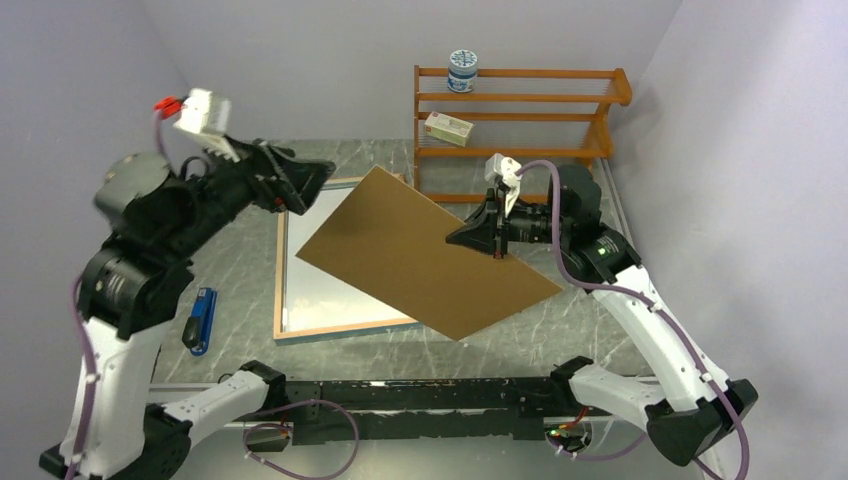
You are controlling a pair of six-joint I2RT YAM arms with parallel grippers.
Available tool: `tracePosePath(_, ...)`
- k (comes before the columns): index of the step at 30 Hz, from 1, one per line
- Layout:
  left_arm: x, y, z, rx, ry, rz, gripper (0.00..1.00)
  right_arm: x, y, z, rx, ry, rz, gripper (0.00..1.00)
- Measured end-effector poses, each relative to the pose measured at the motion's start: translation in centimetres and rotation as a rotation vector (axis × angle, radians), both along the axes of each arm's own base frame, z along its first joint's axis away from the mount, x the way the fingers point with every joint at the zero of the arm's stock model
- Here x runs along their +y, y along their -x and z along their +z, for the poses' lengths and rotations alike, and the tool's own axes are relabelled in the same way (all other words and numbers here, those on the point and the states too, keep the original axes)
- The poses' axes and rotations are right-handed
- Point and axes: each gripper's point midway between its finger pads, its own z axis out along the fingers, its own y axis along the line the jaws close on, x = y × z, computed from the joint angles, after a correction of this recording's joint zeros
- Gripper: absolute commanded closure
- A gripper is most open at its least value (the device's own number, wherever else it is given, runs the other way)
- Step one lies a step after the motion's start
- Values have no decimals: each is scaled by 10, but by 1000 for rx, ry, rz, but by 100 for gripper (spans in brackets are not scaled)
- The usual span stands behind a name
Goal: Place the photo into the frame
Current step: Turn over the photo frame item at the center of the board.
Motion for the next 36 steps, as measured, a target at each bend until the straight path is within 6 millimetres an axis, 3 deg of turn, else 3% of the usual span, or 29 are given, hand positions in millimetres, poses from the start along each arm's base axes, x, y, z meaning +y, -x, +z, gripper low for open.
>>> tracePosePath(4, 19, 14, 16, -58, 62, 69, 6, -4, -3, 6, -16, -46, -68, 100)
tracePosePath(9, 28, 12, 12, -53, 88, 128, 7, -10, -4, 24, -63, -119, -143, 100)
tracePosePath(15, 52, -16, -24, 96, 140, 350, 19, -21, 4, 51, -141, -202, -196, 100)
tracePosePath(21, 85, -28, -70, 231, 181, 591, 17, -29, 10, 69, -178, -252, -231, 100)
tracePosePath(24, 94, -30, -78, 251, 197, 656, 14, -31, 9, 74, -185, -280, -255, 100)
tracePosePath(29, 94, -35, -89, 267, 191, 673, 12, -32, 10, 82, -195, -323, -262, 100)
tracePosePath(36, 71, -51, -117, 365, 166, 618, 10, -33, 16, 96, -209, -373, -245, 100)
